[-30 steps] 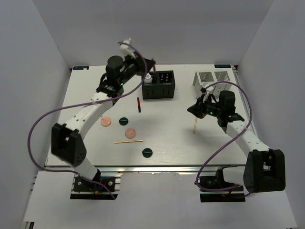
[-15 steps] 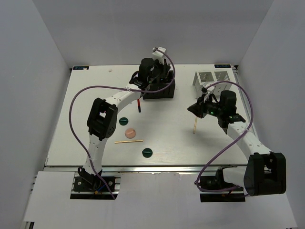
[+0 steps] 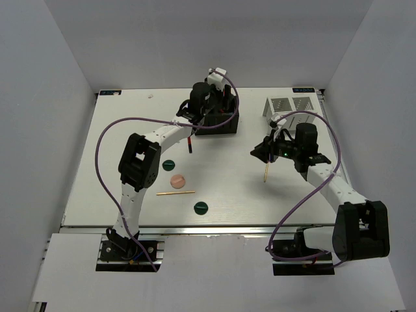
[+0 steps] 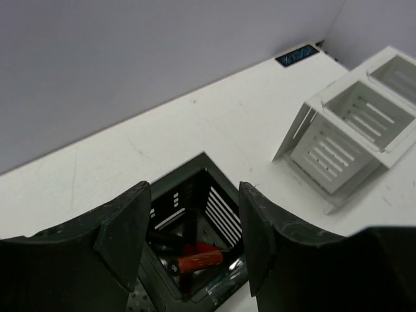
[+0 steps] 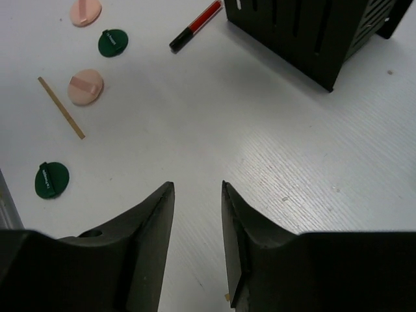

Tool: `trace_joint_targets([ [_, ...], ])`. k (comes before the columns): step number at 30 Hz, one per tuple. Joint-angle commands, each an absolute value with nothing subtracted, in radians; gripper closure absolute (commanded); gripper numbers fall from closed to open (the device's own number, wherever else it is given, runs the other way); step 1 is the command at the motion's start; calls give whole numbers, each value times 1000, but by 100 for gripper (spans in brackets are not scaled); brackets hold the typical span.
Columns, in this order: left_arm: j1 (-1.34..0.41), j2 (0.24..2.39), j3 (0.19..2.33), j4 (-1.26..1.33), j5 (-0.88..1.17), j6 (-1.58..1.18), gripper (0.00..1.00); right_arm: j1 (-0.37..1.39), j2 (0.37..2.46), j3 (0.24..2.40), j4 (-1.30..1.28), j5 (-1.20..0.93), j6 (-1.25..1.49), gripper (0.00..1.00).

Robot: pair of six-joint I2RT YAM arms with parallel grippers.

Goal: Organize the makeup

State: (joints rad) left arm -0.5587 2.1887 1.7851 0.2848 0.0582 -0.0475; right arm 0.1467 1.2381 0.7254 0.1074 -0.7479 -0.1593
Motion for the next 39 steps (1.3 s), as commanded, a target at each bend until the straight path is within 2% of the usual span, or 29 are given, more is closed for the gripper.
trace_joint_targets([
  [1,-561,2103,1744,301,49,-48,33,184,1275,790,91,-781,-204,59],
  [4,-561,2069,1749,308,46,-58,33,232,1308,833,69,-759,-216,59],
  [6,-561,2030,1753,316,34,-78,38,284,1330,859,63,-740,-221,59],
  [7,-561,2011,1758,311,23,-90,45,305,1336,867,66,-718,-219,59],
  [8,-560,1990,1767,302,14,-127,72,357,1350,873,67,-709,-218,60],
  [9,-557,1938,1769,282,-10,-149,88,394,1359,885,89,-681,-206,60],
  [10,-545,1904,1767,231,-41,-175,98,432,1368,891,101,-575,-187,61],
  [12,-513,1776,1717,143,-57,-247,100,567,1420,916,120,-447,-137,60],
  [13,-497,1720,1677,121,-63,-273,100,650,1478,957,121,-308,-114,60],
  [16,-422,1447,1421,98,-72,-369,58,766,1621,1081,89,-97,-14,59],
  [18,-376,1300,1225,68,-104,-383,43,802,1699,1161,52,1,72,57],
  [19,-362,1164,1176,39,-151,-385,39,824,1780,1252,4,46,106,56],
  [23,-344,896,1000,-164,-268,-437,34,833,1966,1475,-152,127,279,54],
  [29,-342,626,850,-359,-363,-586,33,871,2101,1629,-155,235,333,51],
  [39,-341,607,907,-512,-377,-555,33,897,2246,1712,-130,369,341,53],
])
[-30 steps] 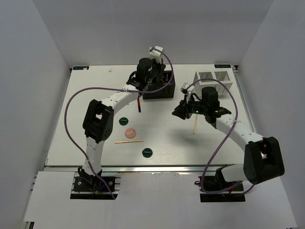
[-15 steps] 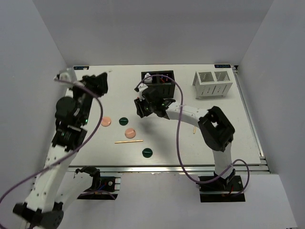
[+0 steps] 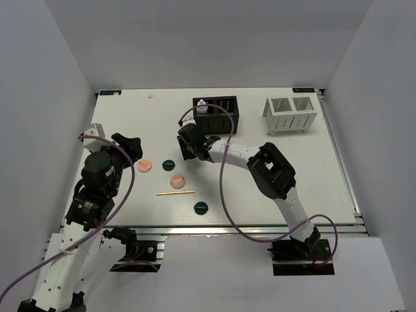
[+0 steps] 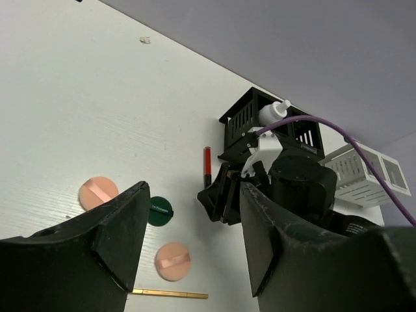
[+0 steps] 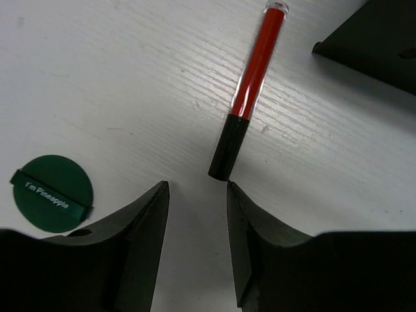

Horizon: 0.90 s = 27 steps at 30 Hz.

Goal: Organize the makeup

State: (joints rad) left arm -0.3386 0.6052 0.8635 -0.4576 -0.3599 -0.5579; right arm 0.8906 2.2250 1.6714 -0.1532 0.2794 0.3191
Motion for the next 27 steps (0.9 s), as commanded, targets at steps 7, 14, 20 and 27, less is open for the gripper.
trace_joint_targets([
  [7,-342,614,896,-506,-364,-560,33,894,2258,1703,-106,434,316,55],
  [14,-341,637,897,-495,-353,-566,33,887,2309,1761,-101,410,313,54],
  [20,-341,630,913,-531,-365,-574,33,874,2361,1793,-109,393,333,56],
  [27,-341,617,908,-531,-385,-592,33,862,2329,1718,-130,365,339,99],
])
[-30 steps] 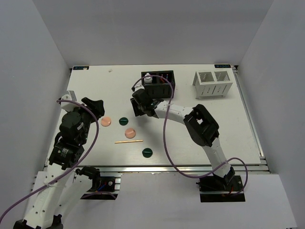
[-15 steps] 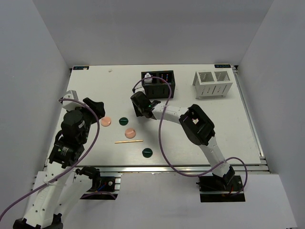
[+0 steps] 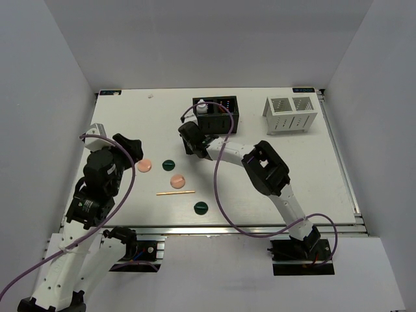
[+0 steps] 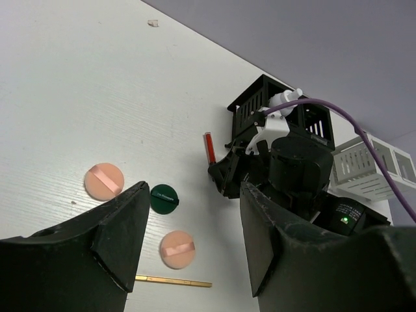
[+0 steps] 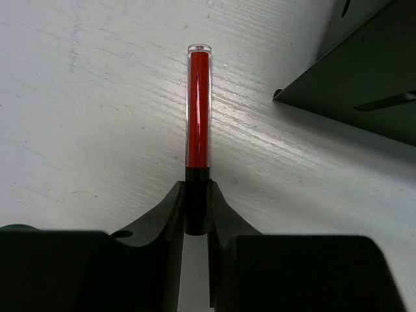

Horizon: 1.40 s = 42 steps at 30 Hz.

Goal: Organize the makeup

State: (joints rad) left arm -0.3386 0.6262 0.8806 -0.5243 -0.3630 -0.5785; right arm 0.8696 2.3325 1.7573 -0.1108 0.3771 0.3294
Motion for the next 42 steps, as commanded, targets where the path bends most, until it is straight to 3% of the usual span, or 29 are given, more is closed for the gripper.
trace_joint_targets([
  [1,-342,614,905,-525,-385,-594,33,862,2319,1704,-132,356,333,100],
  [8,-341,609,854,-446,-380,-617,33,833,2111,1513,-92,183,206,100],
  [13,-342,604,799,-371,-371,-624,32,795,1860,1283,40,-198,-79,100],
  [19,-342,604,724,-278,-353,-643,33,723,1618,1256,-135,-439,-367,100],
  [26,-341,565,620,-209,-344,-695,32,456,1598,1573,-471,-373,-814,100],
  [33,-341,535,543,-166,-318,-729,33,367,1856,1990,-756,-157,-1153,100],
  [42,-341,523,476,-138,-278,-749,32,394,2008,2026,-810,-34,-1409,100],
])
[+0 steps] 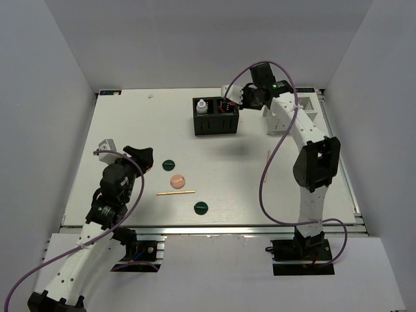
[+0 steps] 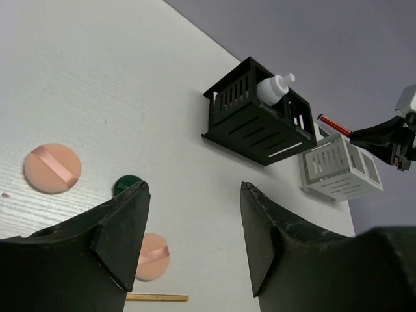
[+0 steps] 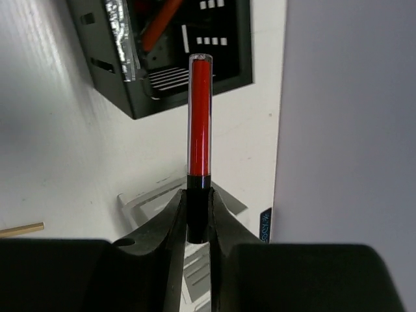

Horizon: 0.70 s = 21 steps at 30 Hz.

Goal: Organize the makeup

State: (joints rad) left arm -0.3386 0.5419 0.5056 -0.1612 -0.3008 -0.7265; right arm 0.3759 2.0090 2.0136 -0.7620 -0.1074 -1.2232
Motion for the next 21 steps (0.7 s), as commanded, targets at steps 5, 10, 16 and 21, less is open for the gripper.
trace_joint_targets([
  [5,-342,502,456,-153,-284,-755,32,423,2043,2033,-798,29,-1491,100],
  [10,-341,479,449,-178,-295,-755,32,452,2068,2019,-772,80,-1603,100],
  [16,-341,443,442,-213,-302,-764,32,488,2108,2013,-742,138,-1693,88],
  [21,-341,407,436,-244,-310,-776,32,506,2132,2025,-681,158,-1684,59],
])
